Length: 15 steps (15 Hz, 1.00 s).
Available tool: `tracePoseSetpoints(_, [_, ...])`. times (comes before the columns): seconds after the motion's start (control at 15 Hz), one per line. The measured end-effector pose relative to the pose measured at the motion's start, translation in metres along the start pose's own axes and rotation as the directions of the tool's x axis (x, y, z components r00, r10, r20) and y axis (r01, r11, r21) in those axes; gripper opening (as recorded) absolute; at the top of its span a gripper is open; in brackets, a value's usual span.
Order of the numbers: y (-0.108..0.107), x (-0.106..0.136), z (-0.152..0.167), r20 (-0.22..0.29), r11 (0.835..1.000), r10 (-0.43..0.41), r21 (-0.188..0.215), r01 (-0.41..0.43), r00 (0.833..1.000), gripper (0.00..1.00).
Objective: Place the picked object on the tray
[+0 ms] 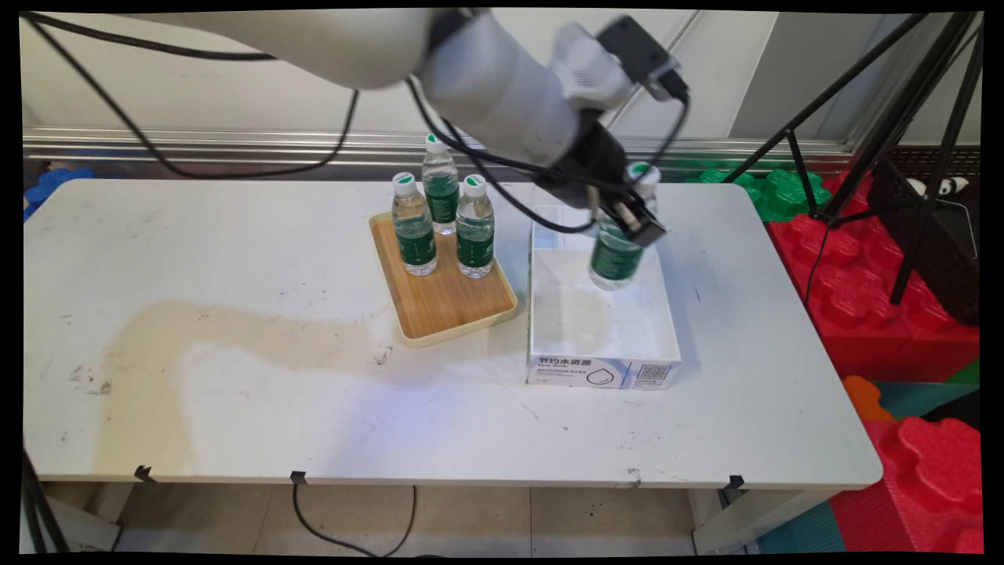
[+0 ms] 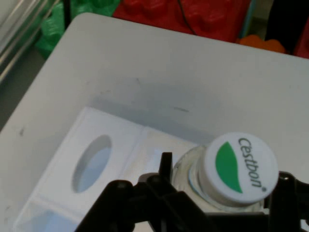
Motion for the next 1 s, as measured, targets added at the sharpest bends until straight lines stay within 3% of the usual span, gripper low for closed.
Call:
tracePoseSetpoints(0.4, [-0.026,-0.035,-0.058,0.028,1.000,0.011,0.012,-0.011,1.000,0.00])
tracePoseSetpoints(1.0, [-0.054,-0.090,-0.102,0.089,1.000,-0.016,0.024,0.014,0.996,0.00])
